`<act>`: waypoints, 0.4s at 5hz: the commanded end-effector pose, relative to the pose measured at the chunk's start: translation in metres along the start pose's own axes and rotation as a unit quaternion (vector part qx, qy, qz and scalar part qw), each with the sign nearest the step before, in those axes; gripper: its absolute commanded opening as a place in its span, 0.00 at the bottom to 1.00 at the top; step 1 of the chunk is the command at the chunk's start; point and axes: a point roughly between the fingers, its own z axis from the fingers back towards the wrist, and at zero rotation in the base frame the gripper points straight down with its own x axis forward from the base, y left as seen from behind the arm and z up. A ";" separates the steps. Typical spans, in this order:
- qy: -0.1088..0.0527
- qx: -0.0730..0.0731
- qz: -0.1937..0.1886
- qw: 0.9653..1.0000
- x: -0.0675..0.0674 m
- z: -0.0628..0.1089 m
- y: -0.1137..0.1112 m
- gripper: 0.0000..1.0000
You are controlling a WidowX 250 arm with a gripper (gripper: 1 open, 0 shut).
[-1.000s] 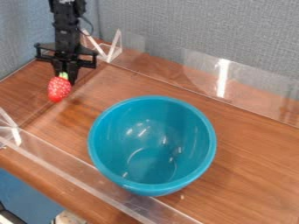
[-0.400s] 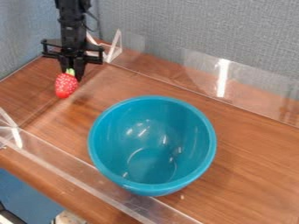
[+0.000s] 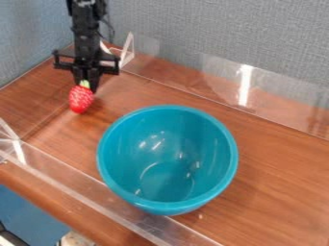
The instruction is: Remove the strawberry from inside the blue bowl and put it on the table
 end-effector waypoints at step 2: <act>-0.040 -0.003 0.037 0.998 0.015 0.018 0.001 0.00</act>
